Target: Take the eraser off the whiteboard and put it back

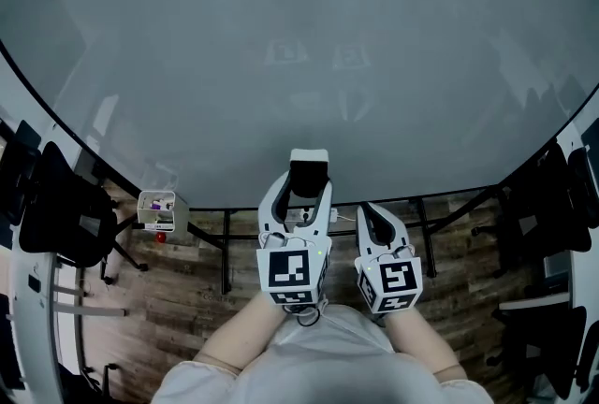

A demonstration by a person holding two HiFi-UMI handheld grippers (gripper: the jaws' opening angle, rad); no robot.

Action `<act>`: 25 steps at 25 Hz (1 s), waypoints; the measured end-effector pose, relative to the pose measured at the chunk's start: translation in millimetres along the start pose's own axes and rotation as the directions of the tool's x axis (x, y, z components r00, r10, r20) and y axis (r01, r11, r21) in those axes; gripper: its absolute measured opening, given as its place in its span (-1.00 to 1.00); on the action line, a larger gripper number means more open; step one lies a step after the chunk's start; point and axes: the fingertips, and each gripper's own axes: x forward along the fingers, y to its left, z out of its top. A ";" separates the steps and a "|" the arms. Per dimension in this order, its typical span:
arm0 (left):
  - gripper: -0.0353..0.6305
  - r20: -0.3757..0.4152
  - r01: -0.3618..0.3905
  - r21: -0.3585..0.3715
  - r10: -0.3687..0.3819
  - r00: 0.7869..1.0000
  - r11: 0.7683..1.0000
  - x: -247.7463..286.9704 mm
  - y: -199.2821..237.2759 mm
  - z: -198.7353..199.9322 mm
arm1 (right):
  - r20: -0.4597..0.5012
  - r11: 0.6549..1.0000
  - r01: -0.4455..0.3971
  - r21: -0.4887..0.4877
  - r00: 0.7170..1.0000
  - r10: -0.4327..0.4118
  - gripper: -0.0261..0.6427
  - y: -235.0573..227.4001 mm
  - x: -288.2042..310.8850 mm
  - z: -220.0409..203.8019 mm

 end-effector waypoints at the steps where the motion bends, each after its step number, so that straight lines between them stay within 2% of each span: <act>1: -0.16 -0.014 -0.001 0.004 0.001 1.000 1.000 -5.7 1.8 -8.2 | -0.006 1.000 -0.001 0.001 1.000 0.001 -0.84 2.0 -1.3 -2.6; 5: -0.16 -0.068 -0.028 0.000 0.028 0.997 1.000 -25.7 12.3 -37.3 | -0.030 1.000 -0.007 -0.002 1.000 0.006 -0.84 10.4 -4.0 -13.0; 11: -0.16 -0.084 -0.053 0.013 0.054 0.995 0.999 -46.9 19.9 -59.2 | -0.043 0.999 -0.046 -0.011 0.998 0.045 -0.84 32.0 -0.6 -20.9; 19: -0.16 -0.091 -0.068 0.050 0.072 0.993 0.996 -56.1 34.2 -57.7 | -0.023 0.997 -0.073 -0.023 0.997 0.072 -0.84 50.5 6.8 -14.5; 25: -0.16 -0.077 -0.060 0.015 0.061 0.995 0.998 -57.4 31.3 -56.3 | -0.012 0.997 -0.071 -0.022 0.997 0.070 -0.84 52.4 7.2 -12.1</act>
